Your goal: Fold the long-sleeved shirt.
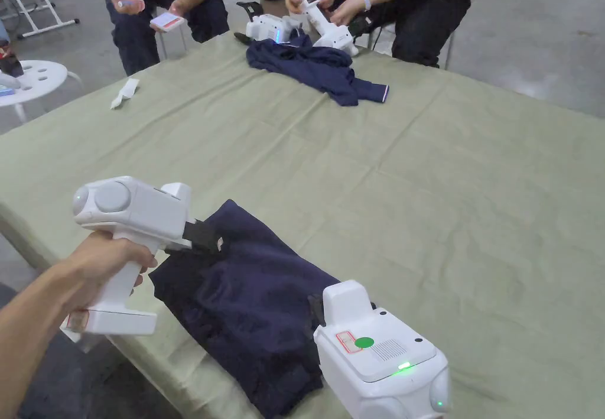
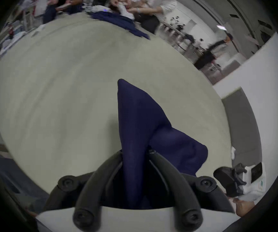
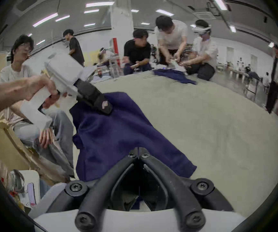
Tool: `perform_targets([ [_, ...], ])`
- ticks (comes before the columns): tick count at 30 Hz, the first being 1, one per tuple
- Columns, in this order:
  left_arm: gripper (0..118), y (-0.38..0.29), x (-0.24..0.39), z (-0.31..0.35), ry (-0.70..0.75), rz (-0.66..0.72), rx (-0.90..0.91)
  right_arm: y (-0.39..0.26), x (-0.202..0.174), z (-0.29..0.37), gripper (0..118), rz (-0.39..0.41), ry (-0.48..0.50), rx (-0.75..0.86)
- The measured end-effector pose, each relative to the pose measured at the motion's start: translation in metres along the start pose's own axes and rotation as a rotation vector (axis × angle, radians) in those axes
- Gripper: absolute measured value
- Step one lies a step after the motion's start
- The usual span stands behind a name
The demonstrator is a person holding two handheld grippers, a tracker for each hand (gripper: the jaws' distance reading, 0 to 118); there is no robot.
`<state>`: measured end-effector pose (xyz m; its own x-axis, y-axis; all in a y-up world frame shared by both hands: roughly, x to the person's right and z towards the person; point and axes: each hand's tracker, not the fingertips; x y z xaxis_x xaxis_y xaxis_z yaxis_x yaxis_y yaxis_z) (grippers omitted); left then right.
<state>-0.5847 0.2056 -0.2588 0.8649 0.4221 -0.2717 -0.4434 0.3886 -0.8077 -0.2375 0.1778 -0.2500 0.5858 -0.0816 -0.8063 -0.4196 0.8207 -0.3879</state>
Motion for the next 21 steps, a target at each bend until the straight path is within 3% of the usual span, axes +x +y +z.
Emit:
perform_targets([
  [3,24,0.004,-0.016,-0.010,0.078,0.010,-0.050,0.003,-0.004,-0.023,0,-0.013,0.025,-0.032],
  [4,36,0.001,-0.017,-0.012,0.076,0.014,-0.037,0.003,-0.005,-0.025,0,-0.011,0.023,-0.031],
  [5,57,-0.002,-0.017,-0.013,0.094,0.018,-0.022,0.003,-0.005,-0.027,0,-0.011,0.023,-0.035],
  [6,89,-0.007,-0.016,-0.012,0.114,0.016,0.014,0.003,-0.004,-0.025,0,-0.011,0.029,-0.038],
  [7,108,-0.010,-0.012,-0.010,0.130,-0.007,0.029,0.002,-0.003,-0.023,0,-0.016,0.029,-0.032],
  [8,110,-0.009,-0.012,-0.009,0.182,-0.039,0.041,0.003,0.000,-0.017,0,-0.020,0.031,-0.027],
  [9,105,-0.012,-0.003,0.001,0.224,-0.089,0.112,0.006,0.003,-0.010,0,-0.020,0.044,-0.019],
  [14,99,-0.033,0.066,0.050,0.382,-0.211,0.283,0.025,0.018,0.053,0,-0.024,0.007,0.108],
  [15,82,-0.045,0.086,0.060,0.408,-0.238,0.313,0.027,0.021,0.070,0,-0.012,-0.007,0.139],
  [17,26,-0.071,0.122,0.078,0.362,-0.311,0.419,0.032,0.029,0.103,0,-0.014,-0.024,0.183],
  [18,7,-0.084,0.144,0.082,0.337,-0.315,0.504,0.033,0.034,0.122,0,-0.018,-0.037,0.213],
  [21,7,-0.127,0.201,0.088,0.363,-0.319,0.672,0.030,0.050,0.180,0,-0.017,-0.132,0.289],
])
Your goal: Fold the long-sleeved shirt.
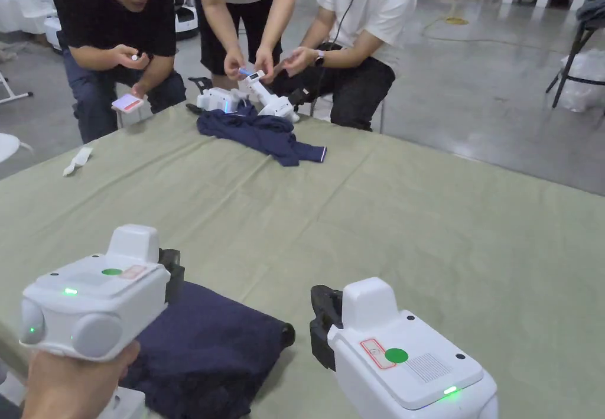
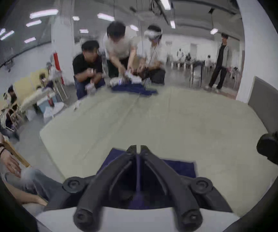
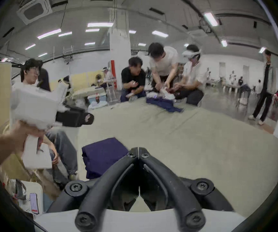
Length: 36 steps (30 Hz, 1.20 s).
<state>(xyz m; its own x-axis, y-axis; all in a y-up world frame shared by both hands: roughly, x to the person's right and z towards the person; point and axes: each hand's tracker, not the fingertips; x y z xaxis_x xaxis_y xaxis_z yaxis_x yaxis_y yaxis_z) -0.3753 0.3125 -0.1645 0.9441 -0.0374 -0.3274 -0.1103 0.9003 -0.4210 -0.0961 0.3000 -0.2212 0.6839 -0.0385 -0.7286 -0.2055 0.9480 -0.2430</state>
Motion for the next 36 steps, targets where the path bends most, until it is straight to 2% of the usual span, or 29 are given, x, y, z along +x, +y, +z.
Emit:
perform_targets([
  [1,5,0.001,0.018,0.010,-0.054,-0.002,0.023,0.003,0.011,0.018,0,-0.013,-0.039,0.016],
  [3,4,-0.001,0.057,0.026,-0.051,0.031,0.103,0.007,0.034,0.061,0,-0.010,-0.141,0.076],
  [5,4,0.006,0.103,0.038,-0.030,-0.027,0.214,0.005,0.062,0.102,0,0.011,-0.255,0.132],
  [8,4,0.019,0.162,0.049,-0.239,-0.017,0.215,-0.001,0.109,0.161,0,0.058,-0.495,0.164],
  [10,4,0.027,0.195,0.054,-0.287,-0.050,0.242,-0.005,0.138,0.196,0,0.037,-0.652,0.178],
  [15,4,0.046,0.255,0.060,-0.381,-0.113,0.309,-0.009,0.189,0.263,0,-0.005,-0.903,0.209],
  [18,4,0.052,0.272,0.060,-0.406,-0.128,0.320,-0.010,0.201,0.279,0,-0.010,-0.938,0.212],
  [22,6,0.057,0.276,0.065,-0.430,-0.115,0.328,-0.010,0.203,0.286,1,-0.044,-0.916,0.229],
  [23,10,0.059,0.278,0.066,-0.439,-0.102,0.329,-0.010,0.202,0.286,13,-0.045,-0.921,0.232],
  [25,38,0.060,0.276,0.066,-0.450,-0.104,0.327,-0.010,0.201,0.287,88,-0.061,-0.897,0.234],
  [26,65,0.060,0.276,0.066,-0.444,-0.109,0.329,-0.009,0.202,0.284,115,-0.071,-0.888,0.228],
  [27,83,0.061,0.277,0.065,-0.429,-0.108,0.333,-0.009,0.202,0.283,118,-0.082,-0.883,0.229],
  [28,92,0.061,0.277,0.064,-0.431,-0.104,0.336,-0.009,0.200,0.283,118,-0.080,-0.883,0.235],
  [29,92,0.061,0.276,0.062,-0.433,-0.105,0.336,-0.010,0.202,0.285,118,-0.067,-0.877,0.277],
  [30,111,0.058,0.276,0.063,-0.427,-0.095,0.348,-0.009,0.204,0.283,118,-0.069,-0.877,0.261],
  [36,111,0.056,0.288,0.056,-0.422,-0.098,0.354,-0.005,0.209,0.286,118,-0.064,-0.893,0.270],
])
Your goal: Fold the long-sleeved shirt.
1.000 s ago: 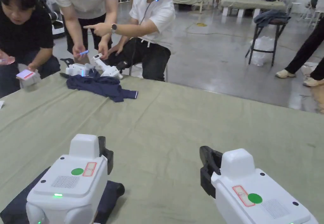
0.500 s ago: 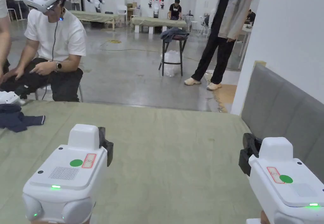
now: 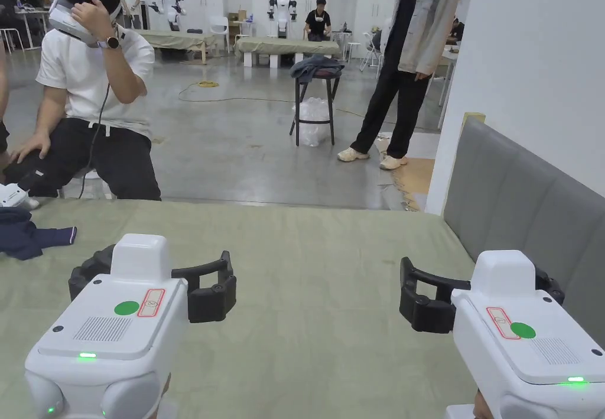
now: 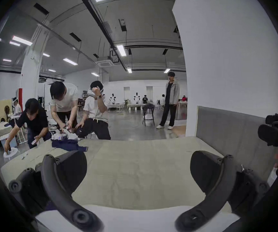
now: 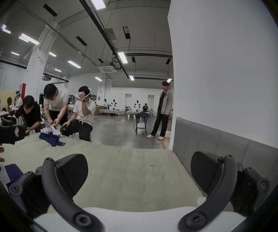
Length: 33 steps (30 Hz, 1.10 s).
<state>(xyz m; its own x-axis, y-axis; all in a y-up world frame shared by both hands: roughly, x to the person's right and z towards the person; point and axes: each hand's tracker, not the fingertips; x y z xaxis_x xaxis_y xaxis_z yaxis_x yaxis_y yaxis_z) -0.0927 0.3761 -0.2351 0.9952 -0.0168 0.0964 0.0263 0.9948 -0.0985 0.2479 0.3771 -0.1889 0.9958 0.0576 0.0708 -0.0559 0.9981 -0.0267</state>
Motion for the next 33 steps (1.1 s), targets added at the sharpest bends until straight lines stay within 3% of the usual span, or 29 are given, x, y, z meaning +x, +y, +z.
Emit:
perform_targets([
  [33,111,0.016,-0.008,0.018,-0.023,0.003,0.055,0.004,-0.002,0.014,118,0.040,-0.037,0.031],
])
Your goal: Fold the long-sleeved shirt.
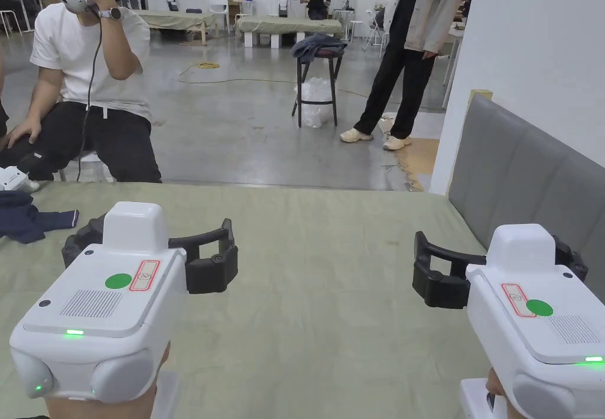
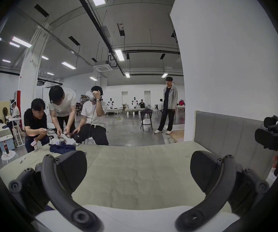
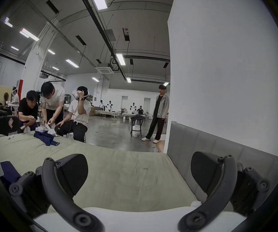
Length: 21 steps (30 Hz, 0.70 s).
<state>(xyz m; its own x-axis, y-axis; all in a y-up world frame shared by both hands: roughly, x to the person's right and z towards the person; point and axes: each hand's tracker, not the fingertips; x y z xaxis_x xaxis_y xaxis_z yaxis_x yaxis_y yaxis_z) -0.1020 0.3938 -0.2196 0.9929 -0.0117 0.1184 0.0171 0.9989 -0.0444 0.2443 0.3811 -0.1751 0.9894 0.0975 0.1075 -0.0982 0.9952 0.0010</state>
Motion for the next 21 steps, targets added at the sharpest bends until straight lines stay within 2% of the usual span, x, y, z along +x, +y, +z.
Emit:
perform_targets([
  [11,111,0.0002,0.0020,0.0006,0.004,-0.014,0.007,0.0028,-0.0047,0.0023,118,0.027,0.001,0.012],
  [21,111,-0.0021,0.0057,0.0017,0.009,-0.024,0.009,-0.0013,-0.0017,-0.0016,118,0.011,0.001,-0.003],
])
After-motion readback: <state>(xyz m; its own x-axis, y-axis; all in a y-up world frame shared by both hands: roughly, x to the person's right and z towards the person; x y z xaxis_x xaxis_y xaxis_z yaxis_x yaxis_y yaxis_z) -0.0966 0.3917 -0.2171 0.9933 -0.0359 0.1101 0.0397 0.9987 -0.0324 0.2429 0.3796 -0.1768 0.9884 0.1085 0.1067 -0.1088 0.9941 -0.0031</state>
